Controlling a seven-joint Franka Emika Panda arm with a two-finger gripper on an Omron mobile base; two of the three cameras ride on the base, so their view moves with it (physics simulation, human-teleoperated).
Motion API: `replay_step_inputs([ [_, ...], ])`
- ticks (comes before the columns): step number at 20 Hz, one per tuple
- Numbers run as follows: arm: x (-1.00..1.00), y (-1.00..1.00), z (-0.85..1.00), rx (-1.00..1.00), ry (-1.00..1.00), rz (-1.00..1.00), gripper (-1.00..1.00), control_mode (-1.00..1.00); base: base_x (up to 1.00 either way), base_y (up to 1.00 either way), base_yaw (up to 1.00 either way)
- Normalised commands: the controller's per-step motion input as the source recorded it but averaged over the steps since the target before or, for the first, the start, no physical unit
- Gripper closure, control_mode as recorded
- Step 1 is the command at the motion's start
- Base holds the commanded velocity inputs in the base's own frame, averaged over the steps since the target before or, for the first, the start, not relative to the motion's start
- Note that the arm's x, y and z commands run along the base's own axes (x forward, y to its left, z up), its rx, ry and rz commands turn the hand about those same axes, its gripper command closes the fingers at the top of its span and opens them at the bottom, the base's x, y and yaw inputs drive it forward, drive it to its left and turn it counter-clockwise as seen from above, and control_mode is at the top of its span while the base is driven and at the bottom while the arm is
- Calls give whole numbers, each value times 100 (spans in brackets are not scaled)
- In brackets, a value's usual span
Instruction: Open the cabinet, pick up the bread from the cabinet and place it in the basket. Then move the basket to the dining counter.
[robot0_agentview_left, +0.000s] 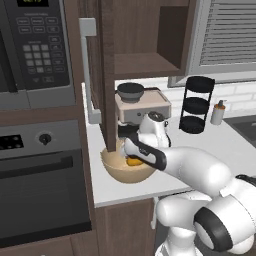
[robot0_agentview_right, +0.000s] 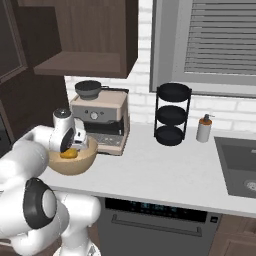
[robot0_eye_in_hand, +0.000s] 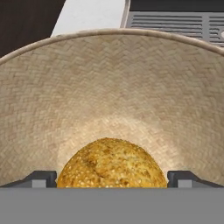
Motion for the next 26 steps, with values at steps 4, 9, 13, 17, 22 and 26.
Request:
replay_step_inputs([
  [4, 5, 16, 6, 0, 7, 0, -100, -100, 0, 0, 0],
  [9, 9, 0, 3, 0, 0, 0, -100, -100, 0, 0, 0],
  [13, 38, 0, -3, 0, -1, 0, -100, -100, 0, 0, 0],
  [17, 45, 0, -9, 0, -13, 0, -100, -100, 0, 0, 0],
  [22, 45, 0, -8, 0, -14, 0, -100, -100, 0, 0, 0],
  [26, 51, 0, -5, 0, -10, 0, -100, -100, 0, 0, 0],
])
